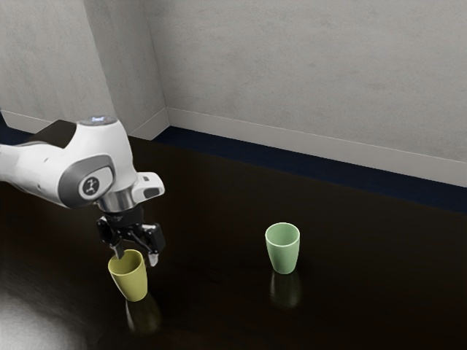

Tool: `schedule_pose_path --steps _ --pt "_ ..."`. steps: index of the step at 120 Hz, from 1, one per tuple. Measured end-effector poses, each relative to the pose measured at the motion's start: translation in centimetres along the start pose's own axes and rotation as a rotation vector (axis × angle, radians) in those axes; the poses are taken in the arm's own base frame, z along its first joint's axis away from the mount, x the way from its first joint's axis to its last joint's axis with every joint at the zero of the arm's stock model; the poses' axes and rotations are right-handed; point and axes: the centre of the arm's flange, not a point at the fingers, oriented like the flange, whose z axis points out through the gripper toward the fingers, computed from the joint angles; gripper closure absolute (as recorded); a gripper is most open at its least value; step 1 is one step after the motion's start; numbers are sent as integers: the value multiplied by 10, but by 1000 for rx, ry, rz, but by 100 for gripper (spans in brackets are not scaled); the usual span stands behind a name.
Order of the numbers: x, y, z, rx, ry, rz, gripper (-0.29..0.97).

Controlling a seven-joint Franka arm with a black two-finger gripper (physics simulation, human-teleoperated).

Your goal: Place the left cup onto the right cup

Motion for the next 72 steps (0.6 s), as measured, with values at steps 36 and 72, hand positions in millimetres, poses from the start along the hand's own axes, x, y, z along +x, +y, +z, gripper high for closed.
schedule_pose_path --steps 36,72 --pt "2 1 16 -1 23 -13 5" --pt "-1 -1 30 1 19 -24 6"
